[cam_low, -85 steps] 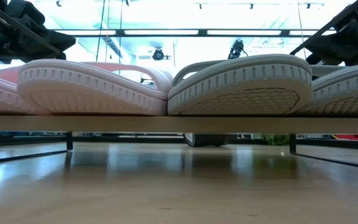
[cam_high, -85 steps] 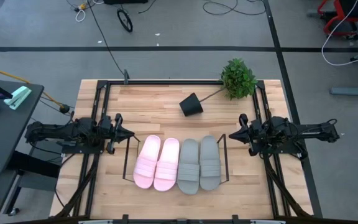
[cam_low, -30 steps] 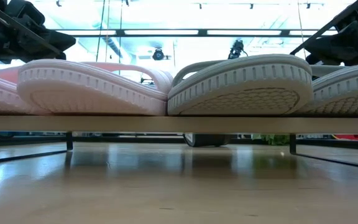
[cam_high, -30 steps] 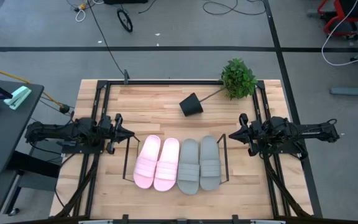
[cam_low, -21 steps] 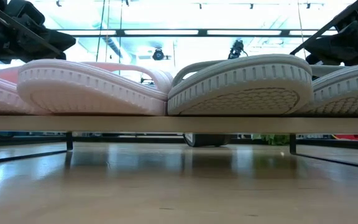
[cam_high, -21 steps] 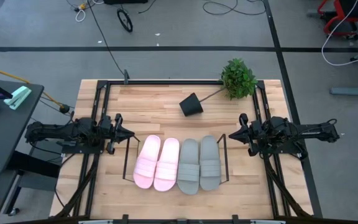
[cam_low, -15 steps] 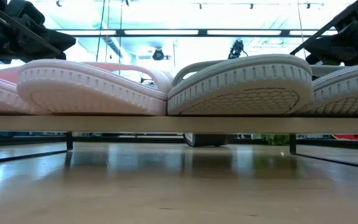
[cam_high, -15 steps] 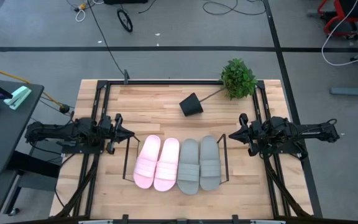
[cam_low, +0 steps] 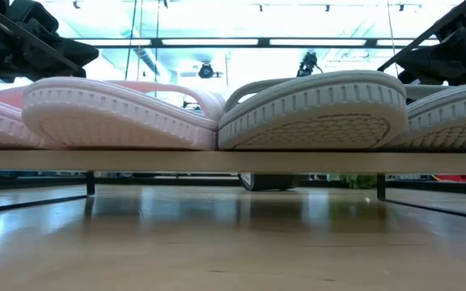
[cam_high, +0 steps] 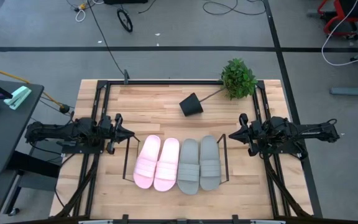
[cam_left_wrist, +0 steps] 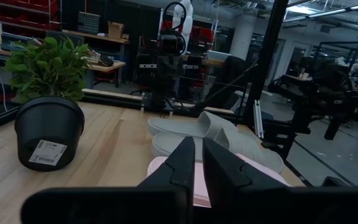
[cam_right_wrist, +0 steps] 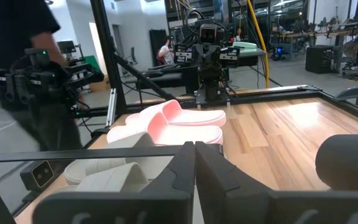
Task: Pick and place slides into the shelf
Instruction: Return to Home Position
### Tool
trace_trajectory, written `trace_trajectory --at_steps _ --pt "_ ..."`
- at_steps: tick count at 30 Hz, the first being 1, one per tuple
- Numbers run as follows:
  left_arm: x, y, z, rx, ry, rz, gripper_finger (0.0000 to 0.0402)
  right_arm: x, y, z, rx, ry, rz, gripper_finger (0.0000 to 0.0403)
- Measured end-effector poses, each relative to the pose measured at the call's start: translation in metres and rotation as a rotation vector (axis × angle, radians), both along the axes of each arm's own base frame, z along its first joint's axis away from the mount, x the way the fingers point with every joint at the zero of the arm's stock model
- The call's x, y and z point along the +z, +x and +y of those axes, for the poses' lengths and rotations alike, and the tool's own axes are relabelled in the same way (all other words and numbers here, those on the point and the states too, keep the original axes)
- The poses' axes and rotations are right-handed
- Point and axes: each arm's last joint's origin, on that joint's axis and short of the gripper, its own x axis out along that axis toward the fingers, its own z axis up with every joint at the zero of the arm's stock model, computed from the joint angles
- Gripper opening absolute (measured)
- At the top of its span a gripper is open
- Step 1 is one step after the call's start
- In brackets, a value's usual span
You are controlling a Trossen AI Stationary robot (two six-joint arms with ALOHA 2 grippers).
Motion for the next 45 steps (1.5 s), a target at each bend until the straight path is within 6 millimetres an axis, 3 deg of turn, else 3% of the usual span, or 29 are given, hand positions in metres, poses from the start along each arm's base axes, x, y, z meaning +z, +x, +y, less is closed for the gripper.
trace_trajectory --at_steps 45 --pt "0.0000 0.0000 0.0000 0.000 0.000 0.000 0.0028 0.0000 0.0000 0.0000 0.000 0.000 0.000 0.0017"
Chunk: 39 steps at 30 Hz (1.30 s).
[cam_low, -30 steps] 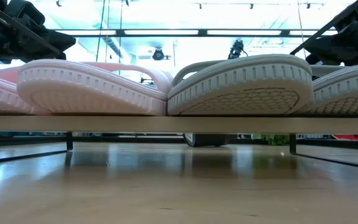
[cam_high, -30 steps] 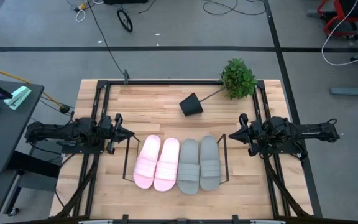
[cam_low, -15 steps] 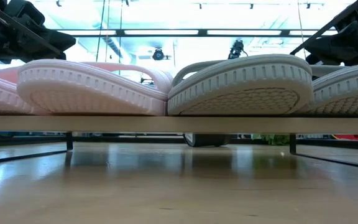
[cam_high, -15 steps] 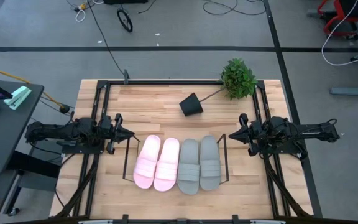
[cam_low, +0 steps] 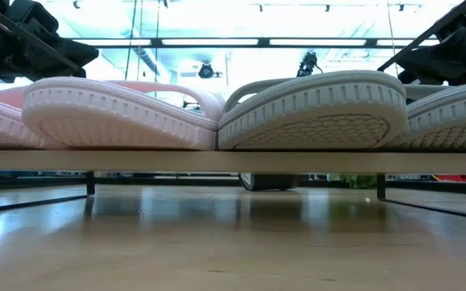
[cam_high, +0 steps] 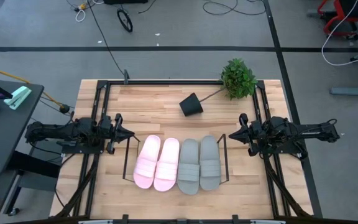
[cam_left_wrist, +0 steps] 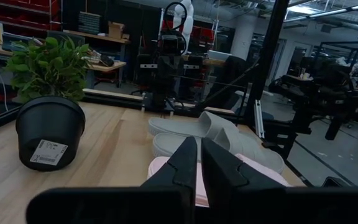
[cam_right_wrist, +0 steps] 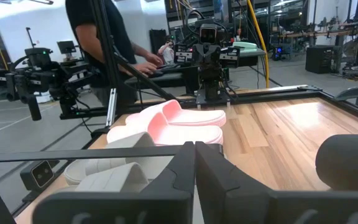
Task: Pick and place slides into the shelf
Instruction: Return to Home Position
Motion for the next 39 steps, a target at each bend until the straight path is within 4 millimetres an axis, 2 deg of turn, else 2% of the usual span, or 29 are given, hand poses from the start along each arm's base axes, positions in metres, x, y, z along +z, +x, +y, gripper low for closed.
trace_trajectory --at_steps 10,24,39 --pt "0.0000 0.0000 0.0000 0.000 0.000 0.000 0.0041 0.0000 0.0000 0.0000 0.000 0.000 0.000 0.0017" --pt "0.0000 0.0000 0.0000 0.000 0.000 0.000 0.0025 0.0000 0.0000 0.0000 0.000 0.000 0.000 0.0017" --pt "0.0000 0.0000 0.0000 0.000 0.000 0.000 0.0036 0.0000 0.0000 0.0000 0.000 0.000 0.000 0.0017"
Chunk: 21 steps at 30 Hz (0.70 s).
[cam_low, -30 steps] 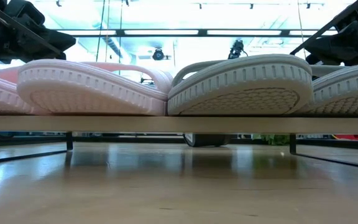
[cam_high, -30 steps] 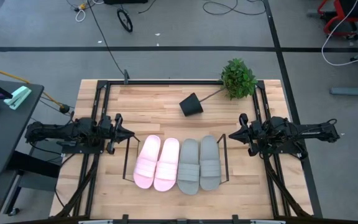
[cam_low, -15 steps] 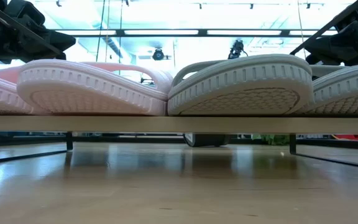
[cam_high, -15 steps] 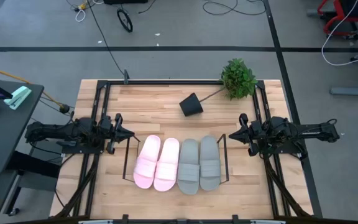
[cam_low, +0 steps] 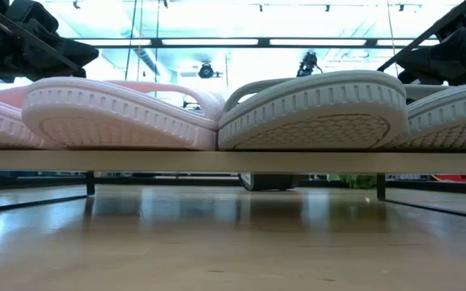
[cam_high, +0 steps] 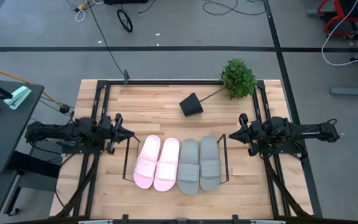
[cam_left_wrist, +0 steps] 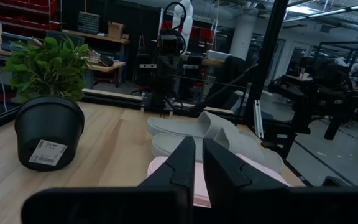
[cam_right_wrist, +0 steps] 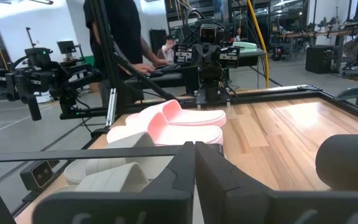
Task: Pick and place slides into the shelf
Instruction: Return to Home Position
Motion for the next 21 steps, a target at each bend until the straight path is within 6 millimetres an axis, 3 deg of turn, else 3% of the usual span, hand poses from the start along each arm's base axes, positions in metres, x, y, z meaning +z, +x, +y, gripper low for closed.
trace_trajectory --at_steps 10,21 --pt "0.0000 0.0000 0.0000 0.000 0.000 0.000 0.0023 0.0000 0.0000 0.0000 0.000 0.000 0.000 0.0017" --pt "0.0000 0.0000 0.0000 0.000 0.000 0.000 0.0038 0.0000 0.0000 0.0000 0.000 0.000 0.000 0.0017"
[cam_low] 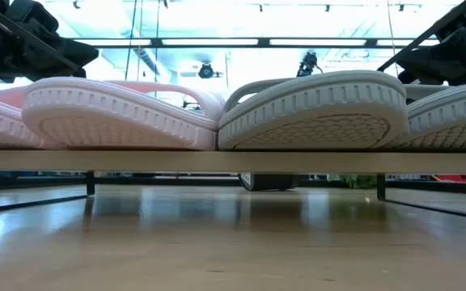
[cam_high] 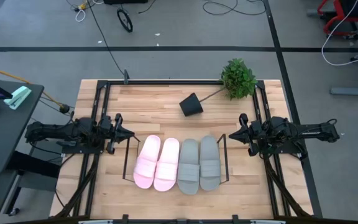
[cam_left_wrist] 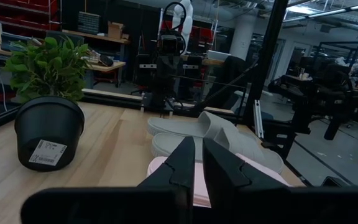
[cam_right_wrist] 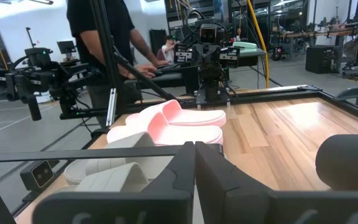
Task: Pick and place slides into the shelf
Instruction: Return to Home Position
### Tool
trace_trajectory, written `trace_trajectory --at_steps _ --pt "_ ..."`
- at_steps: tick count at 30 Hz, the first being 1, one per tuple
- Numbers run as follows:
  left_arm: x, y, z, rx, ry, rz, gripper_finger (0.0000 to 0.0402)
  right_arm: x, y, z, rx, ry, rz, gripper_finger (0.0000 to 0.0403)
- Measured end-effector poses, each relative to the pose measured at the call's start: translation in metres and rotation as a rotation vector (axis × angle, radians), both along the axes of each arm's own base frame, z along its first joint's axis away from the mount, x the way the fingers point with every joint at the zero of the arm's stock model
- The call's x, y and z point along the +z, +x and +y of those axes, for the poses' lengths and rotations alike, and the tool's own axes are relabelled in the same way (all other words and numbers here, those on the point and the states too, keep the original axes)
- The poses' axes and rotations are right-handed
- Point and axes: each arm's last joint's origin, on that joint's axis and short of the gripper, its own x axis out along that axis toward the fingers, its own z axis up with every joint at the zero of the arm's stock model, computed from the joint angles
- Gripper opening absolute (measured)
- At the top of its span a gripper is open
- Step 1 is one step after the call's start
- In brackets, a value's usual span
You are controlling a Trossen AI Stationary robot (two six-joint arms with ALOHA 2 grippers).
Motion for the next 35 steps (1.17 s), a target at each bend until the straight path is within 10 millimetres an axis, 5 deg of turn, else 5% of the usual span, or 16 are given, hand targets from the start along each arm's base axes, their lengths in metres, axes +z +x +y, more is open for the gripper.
trace_trajectory --at_steps 35 --pt "0.0000 0.0000 0.0000 0.000 0.000 0.000 0.0027 0.0000 0.0000 0.0000 0.000 0.000 0.000 0.0017"
